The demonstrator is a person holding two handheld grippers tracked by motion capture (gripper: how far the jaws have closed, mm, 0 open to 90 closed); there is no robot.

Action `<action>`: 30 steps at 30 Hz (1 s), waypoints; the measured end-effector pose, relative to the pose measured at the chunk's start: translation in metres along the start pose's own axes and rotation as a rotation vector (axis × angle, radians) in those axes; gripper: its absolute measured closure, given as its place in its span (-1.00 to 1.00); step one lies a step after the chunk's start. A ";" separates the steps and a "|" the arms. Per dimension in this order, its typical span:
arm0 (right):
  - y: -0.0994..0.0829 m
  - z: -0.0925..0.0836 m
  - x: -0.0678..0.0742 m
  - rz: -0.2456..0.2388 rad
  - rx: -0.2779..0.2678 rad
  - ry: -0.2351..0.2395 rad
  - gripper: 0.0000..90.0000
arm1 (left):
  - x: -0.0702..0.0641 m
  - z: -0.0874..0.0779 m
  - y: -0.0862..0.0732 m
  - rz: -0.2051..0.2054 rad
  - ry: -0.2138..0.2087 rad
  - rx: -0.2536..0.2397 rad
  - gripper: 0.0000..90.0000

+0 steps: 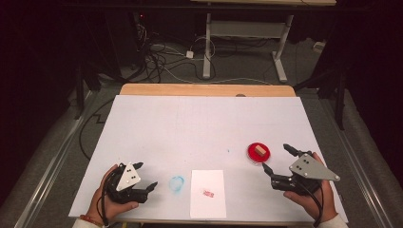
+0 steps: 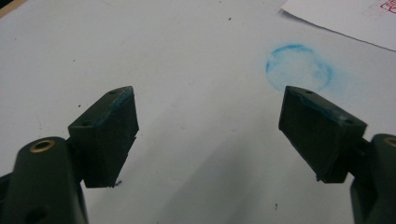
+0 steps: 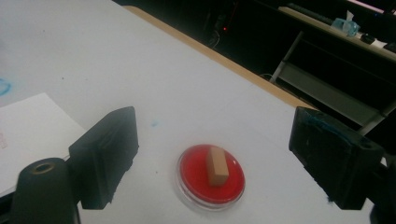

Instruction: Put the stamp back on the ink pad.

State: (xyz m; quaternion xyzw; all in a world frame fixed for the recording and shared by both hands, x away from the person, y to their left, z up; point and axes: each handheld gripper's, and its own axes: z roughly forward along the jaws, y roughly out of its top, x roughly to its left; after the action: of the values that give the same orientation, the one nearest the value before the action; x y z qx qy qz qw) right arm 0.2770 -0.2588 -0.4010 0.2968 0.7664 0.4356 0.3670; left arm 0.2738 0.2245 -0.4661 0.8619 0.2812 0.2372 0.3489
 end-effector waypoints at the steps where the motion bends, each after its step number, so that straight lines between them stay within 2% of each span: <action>1: -0.003 -0.001 0.000 -0.001 0.003 0.000 -0.64 | 0.000 0.000 0.000 -0.002 -0.003 -0.004 -0.57; 10: -0.023 -0.004 0.000 0.006 0.040 -0.008 -0.64 | -0.001 -0.001 0.001 0.001 -0.002 -0.010 -0.57; 16: -0.038 -0.009 -0.003 0.034 0.055 -0.016 -0.64 | -0.002 -0.001 0.002 0.006 -0.004 -0.013 -0.57; 30: -0.069 -0.012 -0.001 0.045 0.097 -0.037 -0.64 | -0.006 -0.004 0.003 0.013 -0.001 -0.024 -0.57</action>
State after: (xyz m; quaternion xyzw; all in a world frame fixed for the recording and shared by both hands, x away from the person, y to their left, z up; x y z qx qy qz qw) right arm 0.2582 -0.2957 -0.4578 0.3395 0.7727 0.4007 0.3566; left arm 0.2678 0.2209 -0.4628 0.8597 0.2725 0.2423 0.3577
